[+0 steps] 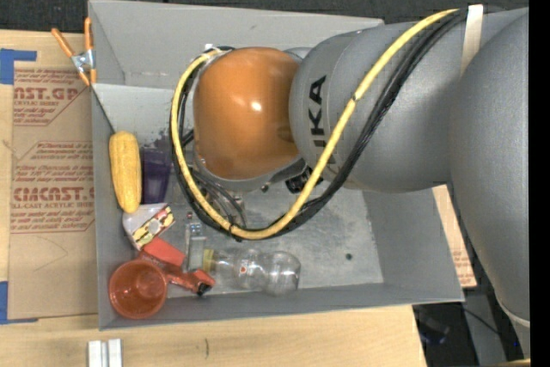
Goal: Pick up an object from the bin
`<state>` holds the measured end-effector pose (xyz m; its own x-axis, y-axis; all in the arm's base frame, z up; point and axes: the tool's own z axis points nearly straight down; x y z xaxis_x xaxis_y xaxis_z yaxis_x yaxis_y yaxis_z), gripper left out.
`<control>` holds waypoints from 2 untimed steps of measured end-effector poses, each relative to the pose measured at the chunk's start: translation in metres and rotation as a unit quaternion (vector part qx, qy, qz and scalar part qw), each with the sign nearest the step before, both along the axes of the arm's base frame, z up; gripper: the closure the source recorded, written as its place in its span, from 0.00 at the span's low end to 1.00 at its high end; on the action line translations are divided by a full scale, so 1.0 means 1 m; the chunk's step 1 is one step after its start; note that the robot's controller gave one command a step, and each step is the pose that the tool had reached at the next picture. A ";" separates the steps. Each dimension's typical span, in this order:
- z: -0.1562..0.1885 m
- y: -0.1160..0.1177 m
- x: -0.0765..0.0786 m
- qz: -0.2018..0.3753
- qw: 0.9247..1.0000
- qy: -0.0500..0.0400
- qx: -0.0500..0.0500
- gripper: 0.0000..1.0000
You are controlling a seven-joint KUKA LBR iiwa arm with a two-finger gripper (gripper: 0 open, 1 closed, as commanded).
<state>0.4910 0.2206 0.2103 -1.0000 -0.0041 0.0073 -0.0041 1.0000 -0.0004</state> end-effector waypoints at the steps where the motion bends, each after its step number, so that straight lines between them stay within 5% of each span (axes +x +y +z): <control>1: 0.005 -0.001 0.002 -0.001 1.000 -0.004 0.001 0.00; 2: -0.010 0.005 0.008 0.029 1.000 -0.006 0.001 0.00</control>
Offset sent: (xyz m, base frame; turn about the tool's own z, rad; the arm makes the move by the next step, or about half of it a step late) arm 0.0190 0.0220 -0.0652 -0.2221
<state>0.4990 0.2252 0.2002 -0.9981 -0.0611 -0.0057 -0.0611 0.9981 0.0020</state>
